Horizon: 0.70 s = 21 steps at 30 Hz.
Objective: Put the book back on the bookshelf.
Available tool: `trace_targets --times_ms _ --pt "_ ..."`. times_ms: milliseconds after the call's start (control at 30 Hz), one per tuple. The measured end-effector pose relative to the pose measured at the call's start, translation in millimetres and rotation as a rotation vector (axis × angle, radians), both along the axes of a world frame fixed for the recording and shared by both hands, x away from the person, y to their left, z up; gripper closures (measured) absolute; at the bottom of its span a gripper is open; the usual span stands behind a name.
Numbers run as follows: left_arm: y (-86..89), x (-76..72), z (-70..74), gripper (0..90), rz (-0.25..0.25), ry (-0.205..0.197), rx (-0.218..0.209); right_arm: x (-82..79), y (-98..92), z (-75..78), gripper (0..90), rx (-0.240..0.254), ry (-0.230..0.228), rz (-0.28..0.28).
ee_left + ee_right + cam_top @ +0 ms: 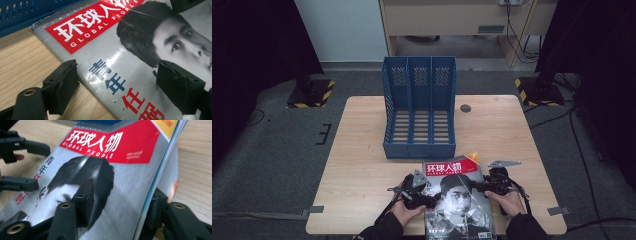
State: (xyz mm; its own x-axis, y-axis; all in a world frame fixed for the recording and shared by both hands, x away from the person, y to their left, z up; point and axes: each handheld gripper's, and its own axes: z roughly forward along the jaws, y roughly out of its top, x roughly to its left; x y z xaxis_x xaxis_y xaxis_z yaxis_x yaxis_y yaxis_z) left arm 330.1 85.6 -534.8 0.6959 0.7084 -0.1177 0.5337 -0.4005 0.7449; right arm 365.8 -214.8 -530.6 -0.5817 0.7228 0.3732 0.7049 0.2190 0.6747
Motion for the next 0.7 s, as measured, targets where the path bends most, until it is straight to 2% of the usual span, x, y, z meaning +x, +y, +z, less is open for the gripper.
trace_targets --times_ms 133,167,200,367,467,700 --pt "0.9 0.7 0.0 16.5 0.008 0.001 -0.001 0.1 0.9 0.9 66.1 -0.03 0.009 0.01" --pt "1.3 0.8 0.0 16.5 0.009 0.002 -0.003 0.5 -0.8 2.5 73.1 -0.019 0.025 0.001" --pt "1.4 0.9 0.0 16.5 0.009 0.003 -0.005 0.5 -0.8 2.5 73.1 -0.019 0.025 0.001" --pt "2.9 1.3 0.2 17.4 0.011 0.008 -0.013 -0.6 -3.1 8.2 84.3 0.021 0.025 0.003" --pt "4.7 1.5 0.1 18.2 0.014 0.008 -0.021 -1.5 -3.1 10.6 85.8 0.036 0.025 0.006" --pt "7.4 1.3 0.3 18.4 0.015 0.012 -0.035 -7.1 -4.6 19.7 86.7 0.073 -0.015 0.043"
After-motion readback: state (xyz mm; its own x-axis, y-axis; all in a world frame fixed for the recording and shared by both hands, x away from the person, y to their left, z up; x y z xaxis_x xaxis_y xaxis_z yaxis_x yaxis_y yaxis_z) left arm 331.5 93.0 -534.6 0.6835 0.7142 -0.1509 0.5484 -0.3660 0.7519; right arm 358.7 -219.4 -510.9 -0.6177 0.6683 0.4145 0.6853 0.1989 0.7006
